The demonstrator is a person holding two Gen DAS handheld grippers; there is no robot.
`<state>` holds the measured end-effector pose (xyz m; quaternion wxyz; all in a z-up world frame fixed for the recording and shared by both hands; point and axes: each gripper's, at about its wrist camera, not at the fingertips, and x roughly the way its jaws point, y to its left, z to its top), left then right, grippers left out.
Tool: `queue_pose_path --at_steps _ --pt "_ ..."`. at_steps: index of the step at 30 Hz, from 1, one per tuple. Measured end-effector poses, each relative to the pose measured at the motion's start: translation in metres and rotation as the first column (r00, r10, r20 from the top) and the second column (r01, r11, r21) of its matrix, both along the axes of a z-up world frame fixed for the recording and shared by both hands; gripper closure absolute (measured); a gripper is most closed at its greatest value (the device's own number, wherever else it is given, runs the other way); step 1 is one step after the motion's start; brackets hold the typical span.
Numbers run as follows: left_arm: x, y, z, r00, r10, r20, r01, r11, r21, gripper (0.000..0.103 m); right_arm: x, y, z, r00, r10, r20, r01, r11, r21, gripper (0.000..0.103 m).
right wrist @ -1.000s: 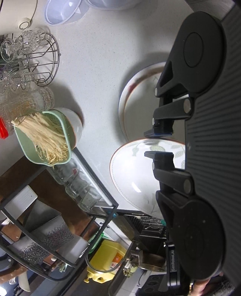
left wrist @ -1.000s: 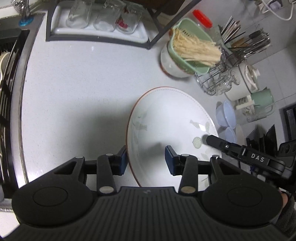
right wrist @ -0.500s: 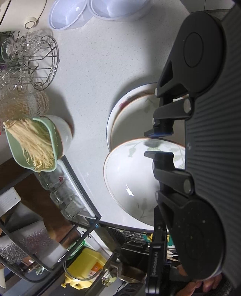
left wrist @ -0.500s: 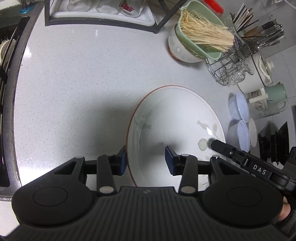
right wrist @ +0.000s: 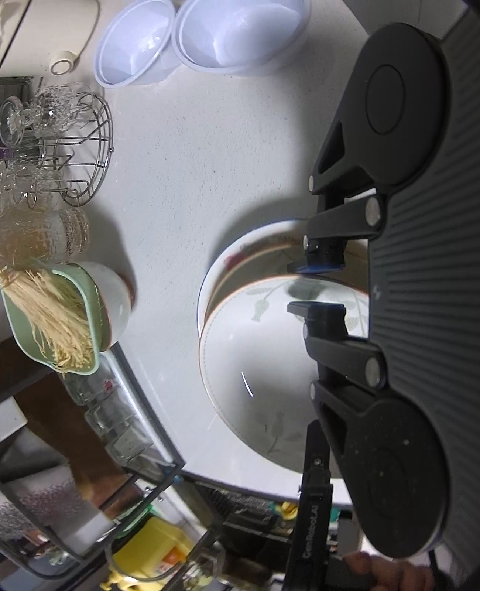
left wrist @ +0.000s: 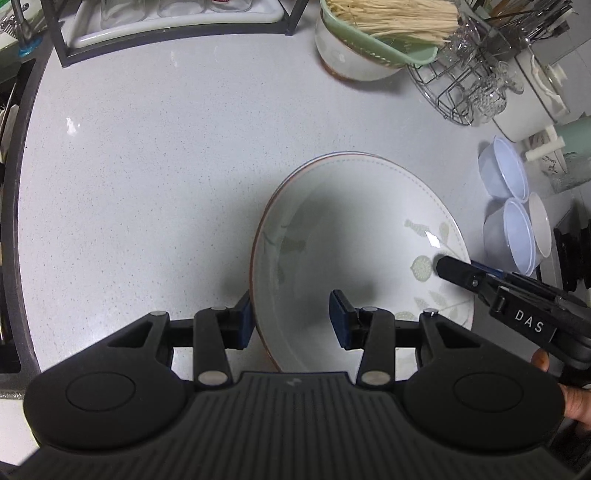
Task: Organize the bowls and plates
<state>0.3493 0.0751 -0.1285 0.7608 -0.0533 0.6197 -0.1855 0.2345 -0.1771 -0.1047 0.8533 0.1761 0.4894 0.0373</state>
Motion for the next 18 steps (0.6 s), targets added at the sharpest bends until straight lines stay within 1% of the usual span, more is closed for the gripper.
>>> queue_pose_path --at_steps 7,12,15,18 --pt "-0.001 -0.012 -0.001 1.000 -0.005 0.019 0.003 0.998 0.059 0.055 0.009 0.001 -0.004 0.999 0.045 -0.026 -0.046 0.999 -0.027 0.085" --pt "-0.001 -0.015 0.000 1.000 0.013 0.019 -0.014 0.996 0.083 0.055 0.011 0.005 -0.012 0.995 0.087 -0.057 -0.089 0.995 -0.043 0.085" --pt "0.000 -0.017 -0.001 1.000 0.016 0.022 -0.018 0.995 0.098 0.055 0.009 0.007 -0.011 0.993 0.102 -0.052 -0.105 0.993 -0.056 0.085" --pt "-0.001 -0.025 -0.001 0.999 -0.005 0.044 -0.001 0.992 0.128 0.055 0.007 0.004 -0.011 0.994 0.094 -0.048 -0.096 0.994 -0.053 0.085"
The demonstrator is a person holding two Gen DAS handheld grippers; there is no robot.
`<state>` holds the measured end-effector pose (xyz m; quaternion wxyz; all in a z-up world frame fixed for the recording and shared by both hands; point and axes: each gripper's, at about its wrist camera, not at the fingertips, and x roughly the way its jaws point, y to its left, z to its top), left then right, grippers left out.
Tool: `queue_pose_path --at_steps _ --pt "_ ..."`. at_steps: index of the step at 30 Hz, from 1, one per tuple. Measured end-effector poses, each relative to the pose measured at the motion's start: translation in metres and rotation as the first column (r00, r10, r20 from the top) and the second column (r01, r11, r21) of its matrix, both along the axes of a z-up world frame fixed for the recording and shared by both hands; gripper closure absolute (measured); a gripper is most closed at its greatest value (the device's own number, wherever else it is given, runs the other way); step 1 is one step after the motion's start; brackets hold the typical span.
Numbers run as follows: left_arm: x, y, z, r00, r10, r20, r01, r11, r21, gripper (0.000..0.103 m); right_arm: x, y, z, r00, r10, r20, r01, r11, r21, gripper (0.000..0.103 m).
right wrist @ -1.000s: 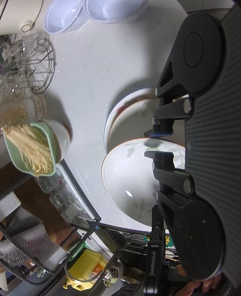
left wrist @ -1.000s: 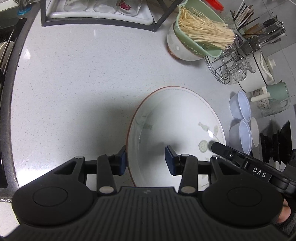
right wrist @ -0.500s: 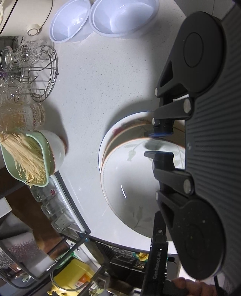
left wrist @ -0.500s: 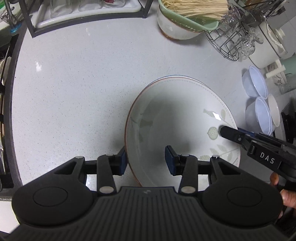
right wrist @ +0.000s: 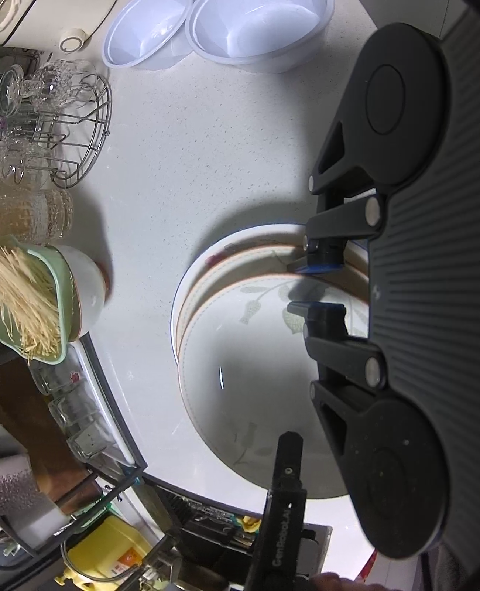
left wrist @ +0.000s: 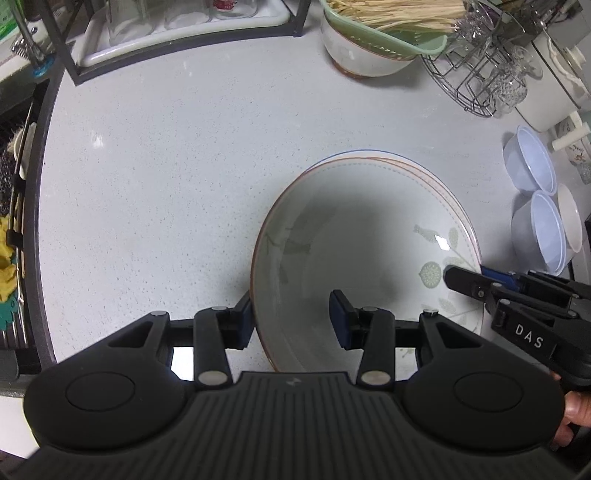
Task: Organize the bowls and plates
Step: 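Lower the leaf-pattern plate onto the plate stack with both grippers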
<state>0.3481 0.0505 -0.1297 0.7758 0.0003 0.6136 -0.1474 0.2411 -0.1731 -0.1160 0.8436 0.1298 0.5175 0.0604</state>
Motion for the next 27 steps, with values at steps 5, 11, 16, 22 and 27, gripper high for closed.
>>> queue_pose_path --at_steps 5,11,16,22,27 --pt "-0.002 -0.002 -0.001 1.000 0.020 0.012 -0.020 1.000 0.010 0.055 -0.003 -0.004 0.000 1.000 -0.023 0.014 0.023 1.000 0.006 0.086" --pt "-0.005 0.010 0.005 0.998 0.067 0.023 -0.066 0.997 -0.042 0.054 -0.007 -0.008 0.002 0.998 -0.049 0.035 0.048 0.999 0.021 0.085" --pt "-0.007 0.018 0.010 0.994 0.103 0.024 -0.101 0.993 -0.065 0.054 -0.007 -0.014 0.003 0.995 -0.085 0.048 0.082 0.995 0.054 0.084" --pt "-0.012 0.020 0.012 0.992 0.125 0.018 -0.123 0.988 -0.097 0.054 -0.010 -0.014 0.009 0.994 -0.084 0.063 0.082 0.996 0.032 0.084" --pt "-0.015 0.018 0.013 0.990 0.138 0.026 -0.135 0.986 -0.098 0.054 -0.014 -0.018 0.018 0.992 -0.082 0.095 0.083 0.997 -0.001 0.083"
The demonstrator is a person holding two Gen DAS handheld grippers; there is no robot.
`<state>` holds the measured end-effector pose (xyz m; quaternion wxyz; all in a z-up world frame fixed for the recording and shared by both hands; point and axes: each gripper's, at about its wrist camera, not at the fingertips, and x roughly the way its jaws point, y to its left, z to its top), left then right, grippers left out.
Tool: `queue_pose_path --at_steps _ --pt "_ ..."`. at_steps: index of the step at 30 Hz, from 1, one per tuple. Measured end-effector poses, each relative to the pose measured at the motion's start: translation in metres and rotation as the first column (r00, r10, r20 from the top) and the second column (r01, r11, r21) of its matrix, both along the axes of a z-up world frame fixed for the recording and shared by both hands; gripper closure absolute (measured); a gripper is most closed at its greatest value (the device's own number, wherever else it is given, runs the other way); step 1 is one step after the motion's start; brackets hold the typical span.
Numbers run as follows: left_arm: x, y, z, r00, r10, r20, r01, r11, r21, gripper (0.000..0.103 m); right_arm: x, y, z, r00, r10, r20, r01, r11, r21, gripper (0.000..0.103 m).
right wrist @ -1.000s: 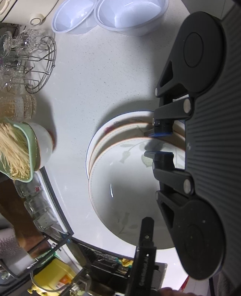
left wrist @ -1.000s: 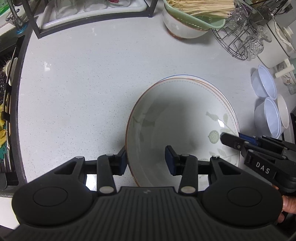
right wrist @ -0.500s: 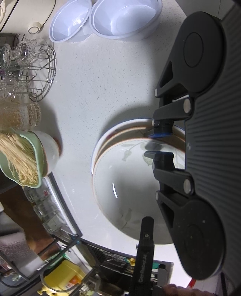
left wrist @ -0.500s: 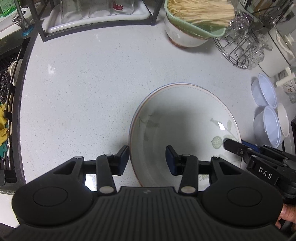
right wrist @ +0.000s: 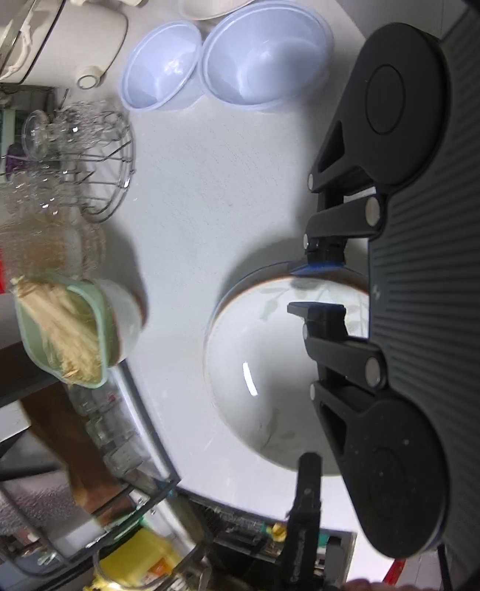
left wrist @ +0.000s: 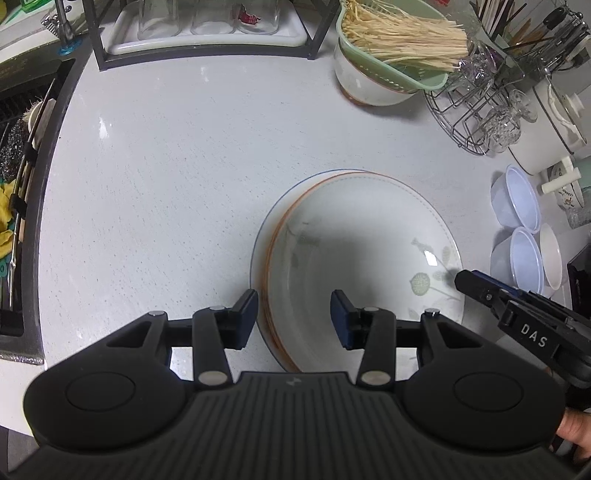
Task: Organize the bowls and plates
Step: 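Lower the leaf-pattern plate onto the plate stack with both grippers, then open both grippers and pull back from the plate stack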
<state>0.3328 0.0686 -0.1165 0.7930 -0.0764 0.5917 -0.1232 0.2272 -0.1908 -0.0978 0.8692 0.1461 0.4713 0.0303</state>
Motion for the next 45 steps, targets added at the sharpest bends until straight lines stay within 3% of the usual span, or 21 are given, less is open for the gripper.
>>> queue_pose_path --at_steps 7,12,18,29,35,45 --pt "-0.013 -0.002 0.021 0.998 0.031 0.049 -0.031 1.000 0.000 0.054 -0.004 -0.001 0.013 0.998 0.040 0.045 -0.039 0.999 -0.017 0.083" --pt "-0.030 -0.011 0.049 0.991 0.033 0.128 -0.036 0.999 0.018 0.054 -0.014 -0.008 0.039 0.991 0.069 0.117 -0.065 0.997 -0.037 0.083" --pt "-0.055 -0.029 0.086 0.974 0.040 0.223 -0.045 0.999 0.020 0.054 -0.028 -0.022 0.068 0.976 0.103 0.192 -0.096 0.994 -0.047 0.083" --pt "-0.104 -0.067 0.131 0.944 0.066 0.322 -0.066 0.998 -0.010 0.054 -0.063 -0.056 0.104 0.951 0.144 0.274 -0.134 0.989 -0.055 0.084" --pt "-0.131 -0.087 0.140 0.927 0.086 0.365 -0.089 0.996 -0.009 0.051 -0.086 -0.073 0.110 0.940 0.155 0.303 -0.144 0.988 -0.059 0.084" --pt "-0.142 -0.109 0.125 0.931 0.062 0.360 -0.066 0.998 -0.001 0.039 -0.110 -0.095 0.098 0.943 0.114 0.314 -0.093 0.992 -0.081 0.084"
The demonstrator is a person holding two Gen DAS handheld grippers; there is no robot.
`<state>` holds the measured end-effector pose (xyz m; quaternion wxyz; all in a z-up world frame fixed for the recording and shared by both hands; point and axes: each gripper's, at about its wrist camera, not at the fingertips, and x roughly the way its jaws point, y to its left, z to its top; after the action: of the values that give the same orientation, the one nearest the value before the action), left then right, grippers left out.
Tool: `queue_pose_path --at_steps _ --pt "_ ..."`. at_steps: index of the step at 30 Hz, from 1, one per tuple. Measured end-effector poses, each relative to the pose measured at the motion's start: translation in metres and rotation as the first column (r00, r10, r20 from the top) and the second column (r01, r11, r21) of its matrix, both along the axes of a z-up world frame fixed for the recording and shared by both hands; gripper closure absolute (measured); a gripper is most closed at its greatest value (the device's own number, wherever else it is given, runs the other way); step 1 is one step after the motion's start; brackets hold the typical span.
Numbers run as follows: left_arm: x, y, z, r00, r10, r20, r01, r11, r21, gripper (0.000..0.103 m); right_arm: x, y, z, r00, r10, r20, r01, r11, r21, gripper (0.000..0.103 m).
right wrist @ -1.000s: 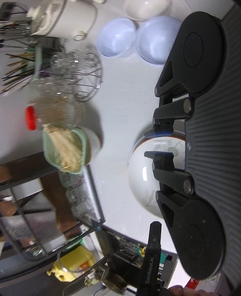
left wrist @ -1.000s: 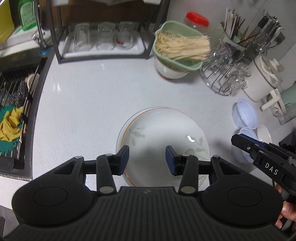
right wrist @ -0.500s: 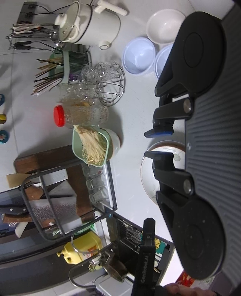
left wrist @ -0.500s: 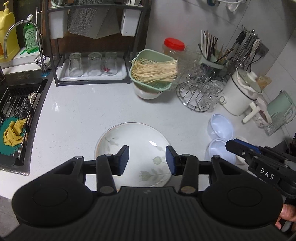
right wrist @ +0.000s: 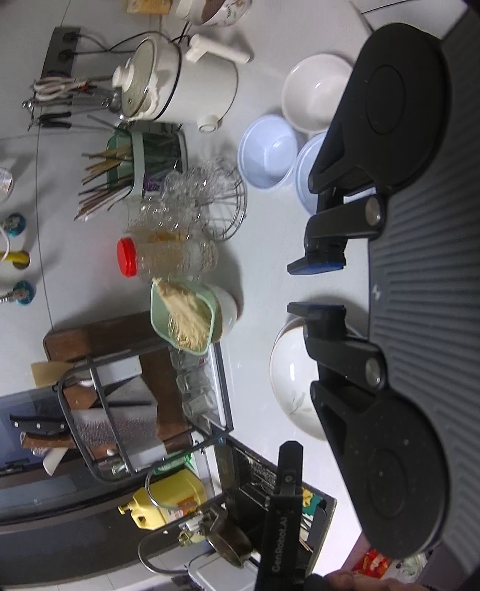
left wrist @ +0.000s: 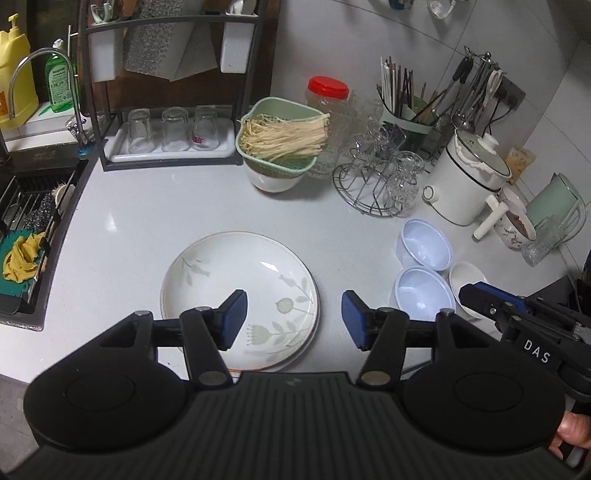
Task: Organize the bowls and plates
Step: 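Open both grippers and pull back from the plate stack, then move both grippers to the rim of the nearer light blue plastic bowl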
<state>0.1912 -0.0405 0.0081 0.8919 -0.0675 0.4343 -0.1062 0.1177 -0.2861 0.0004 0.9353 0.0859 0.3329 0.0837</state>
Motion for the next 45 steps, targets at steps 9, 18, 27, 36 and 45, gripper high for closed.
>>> queue_pose_path --at_steps 9,18,27,36,45 --pt "0.018 -0.036 -0.019 0.996 -0.094 -0.005 0.094 0.995 0.009 0.029 -0.020 -0.030 -0.013 0.994 -0.105 -0.018 0.104 0.994 -0.028 0.041" --pt "0.047 -0.085 -0.053 0.977 -0.206 -0.057 0.206 0.979 -0.013 0.029 -0.023 -0.069 -0.044 0.971 -0.227 -0.081 0.228 0.974 -0.001 0.042" --pt "0.082 -0.124 -0.094 0.956 -0.274 -0.104 0.271 0.962 -0.043 0.029 0.001 -0.099 -0.086 0.936 -0.311 -0.165 0.319 0.948 0.024 0.046" --pt "0.119 -0.153 -0.128 0.934 -0.307 -0.181 0.297 0.951 -0.082 0.031 0.038 -0.105 -0.115 0.927 -0.302 -0.223 0.319 0.947 0.043 0.054" --pt "0.137 -0.178 -0.149 0.904 -0.371 -0.215 0.363 0.929 -0.074 0.058 0.054 -0.114 -0.133 0.901 -0.333 -0.277 0.359 0.932 0.050 0.072"
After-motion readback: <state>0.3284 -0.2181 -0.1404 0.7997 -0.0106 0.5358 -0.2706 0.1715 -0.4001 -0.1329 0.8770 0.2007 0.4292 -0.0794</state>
